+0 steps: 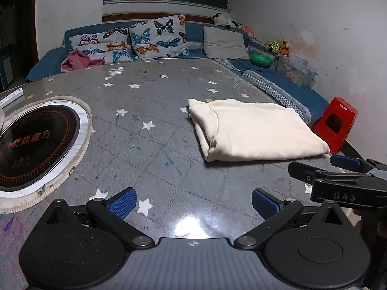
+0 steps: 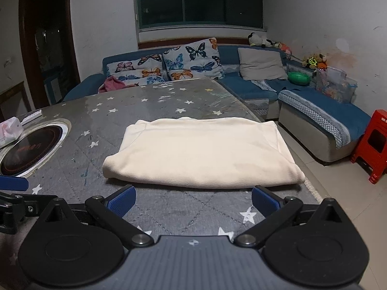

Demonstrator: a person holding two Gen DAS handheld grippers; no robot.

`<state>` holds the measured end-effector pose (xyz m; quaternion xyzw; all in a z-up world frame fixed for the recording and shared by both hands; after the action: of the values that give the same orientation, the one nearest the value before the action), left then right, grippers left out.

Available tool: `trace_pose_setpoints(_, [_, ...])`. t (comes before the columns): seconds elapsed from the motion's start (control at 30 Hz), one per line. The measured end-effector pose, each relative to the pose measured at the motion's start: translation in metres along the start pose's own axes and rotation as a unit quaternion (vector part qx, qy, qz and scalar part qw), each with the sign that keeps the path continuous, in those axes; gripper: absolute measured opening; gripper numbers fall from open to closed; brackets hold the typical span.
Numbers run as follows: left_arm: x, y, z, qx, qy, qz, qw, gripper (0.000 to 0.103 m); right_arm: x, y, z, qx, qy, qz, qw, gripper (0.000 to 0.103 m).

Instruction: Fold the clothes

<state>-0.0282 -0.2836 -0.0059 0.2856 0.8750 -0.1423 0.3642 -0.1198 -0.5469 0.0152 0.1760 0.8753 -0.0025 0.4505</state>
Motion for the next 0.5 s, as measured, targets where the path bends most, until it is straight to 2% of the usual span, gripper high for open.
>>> trace_pose_setpoints(0.5, [0.006, -0.006, -0.013, -0.018, -0.003, 0.018, 0.9997, 0.103, 0.002, 0.003, -0.016, 0.017, -0.015, -0.009, 1.0, 0.103])
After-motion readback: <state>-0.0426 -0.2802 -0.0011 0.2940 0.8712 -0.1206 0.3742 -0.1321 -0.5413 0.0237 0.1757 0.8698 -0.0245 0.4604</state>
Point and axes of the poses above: each gripper's, at about its wrist camera, not at the fingertips, and z roughly the way its jaws point, y to its left, x to its underside, the point moved 10 cm from there along z, roughly the way its jaws point, and after that the axes turned 8 degrees about z, right-handed, at the moved point
